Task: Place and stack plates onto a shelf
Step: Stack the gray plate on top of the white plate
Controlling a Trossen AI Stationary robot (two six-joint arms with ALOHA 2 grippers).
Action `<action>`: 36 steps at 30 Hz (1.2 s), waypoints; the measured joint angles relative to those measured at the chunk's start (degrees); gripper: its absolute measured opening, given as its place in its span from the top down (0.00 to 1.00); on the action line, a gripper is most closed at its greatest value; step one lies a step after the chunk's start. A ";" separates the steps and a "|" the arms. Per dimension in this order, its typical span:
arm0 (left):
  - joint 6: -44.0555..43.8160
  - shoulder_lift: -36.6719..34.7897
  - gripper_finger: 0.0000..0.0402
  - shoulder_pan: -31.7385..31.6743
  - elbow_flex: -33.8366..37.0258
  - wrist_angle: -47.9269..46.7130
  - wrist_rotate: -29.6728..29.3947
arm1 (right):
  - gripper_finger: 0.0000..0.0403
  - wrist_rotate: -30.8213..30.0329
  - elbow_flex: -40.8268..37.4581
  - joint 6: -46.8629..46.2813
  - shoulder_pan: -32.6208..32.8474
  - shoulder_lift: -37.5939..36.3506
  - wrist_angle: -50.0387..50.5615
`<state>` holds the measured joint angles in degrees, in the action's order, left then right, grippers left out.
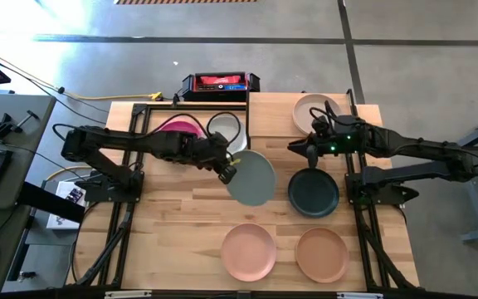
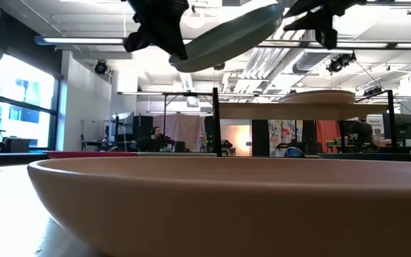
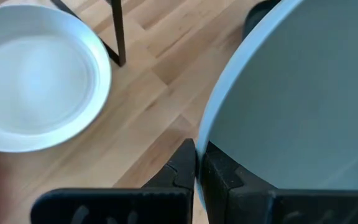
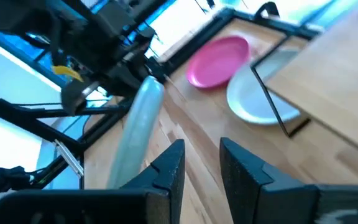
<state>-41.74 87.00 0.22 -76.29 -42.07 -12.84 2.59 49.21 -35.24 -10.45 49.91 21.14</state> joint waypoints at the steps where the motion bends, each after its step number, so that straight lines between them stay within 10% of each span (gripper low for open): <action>1: 0.00 0.00 1.00 -0.24 -0.12 0.05 0.00 | 0.80 0.00 0.00 0.69 0.01 0.00 -0.84; 24: -3.17 0.00 1.00 -5.59 -0.22 -8.48 0.24 | 0.79 4.65 0.00 -3.33 0.01 7.13 -2.13; 36: -7.03 0.00 1.00 -4.55 -0.22 -12.76 0.26 | 0.62 8.00 0.00 -7.73 0.05 15.07 -2.15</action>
<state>-48.77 87.00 -4.33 -76.51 -54.83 -12.58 10.59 49.21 -42.97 -10.40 64.98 18.99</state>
